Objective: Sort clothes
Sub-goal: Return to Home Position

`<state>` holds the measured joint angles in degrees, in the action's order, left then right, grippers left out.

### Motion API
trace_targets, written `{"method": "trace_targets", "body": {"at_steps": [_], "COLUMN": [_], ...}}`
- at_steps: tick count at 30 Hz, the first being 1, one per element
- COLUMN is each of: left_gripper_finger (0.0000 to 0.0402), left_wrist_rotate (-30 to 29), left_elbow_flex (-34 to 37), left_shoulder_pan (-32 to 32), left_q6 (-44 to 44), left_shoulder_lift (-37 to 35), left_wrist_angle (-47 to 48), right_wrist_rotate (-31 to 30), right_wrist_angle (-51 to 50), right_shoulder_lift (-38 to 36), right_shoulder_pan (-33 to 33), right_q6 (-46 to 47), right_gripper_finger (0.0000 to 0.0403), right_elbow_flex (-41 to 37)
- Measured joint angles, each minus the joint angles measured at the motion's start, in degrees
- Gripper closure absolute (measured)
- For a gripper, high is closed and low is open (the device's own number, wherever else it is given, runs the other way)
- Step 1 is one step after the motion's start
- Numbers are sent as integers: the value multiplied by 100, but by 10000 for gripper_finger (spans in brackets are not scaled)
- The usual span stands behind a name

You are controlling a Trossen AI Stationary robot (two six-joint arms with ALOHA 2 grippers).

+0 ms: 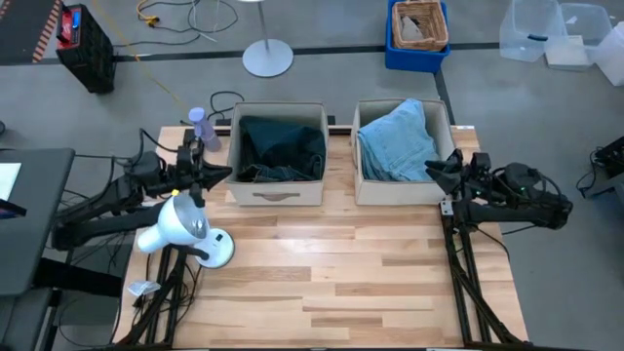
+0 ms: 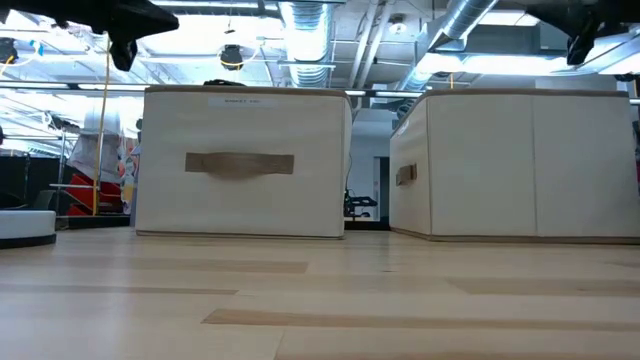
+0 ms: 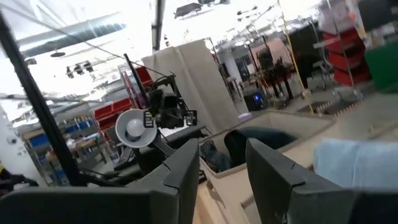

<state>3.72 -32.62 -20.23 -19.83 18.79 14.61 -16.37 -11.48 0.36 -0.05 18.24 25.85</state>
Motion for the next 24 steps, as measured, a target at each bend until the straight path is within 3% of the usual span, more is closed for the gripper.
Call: {"method": "trace_targets", "body": {"at_steps": [8,13,24], "left_gripper_finger": [323,281,242], "left_wrist_rotate": [-9,-69,-691], "left_elbow_flex": [0,0,0], "left_shoulder_pan": [0,0,0], "left_q6": [-56,-312,13], "left_shoulder_lift": [240,375,769], "left_wrist_angle": [-259,-267,-665], "right_wrist_rotate": [96,249,475], "right_wrist_angle": [524,376,376], "right_shoulder_lift": [-13,-13,-13], "right_shoulder_pan": [320,481,840], "right_q6": [-1048,-1122,-1117], "right_gripper_finger": [330,392,400], "right_elbow_flex": [0,0,0]}}
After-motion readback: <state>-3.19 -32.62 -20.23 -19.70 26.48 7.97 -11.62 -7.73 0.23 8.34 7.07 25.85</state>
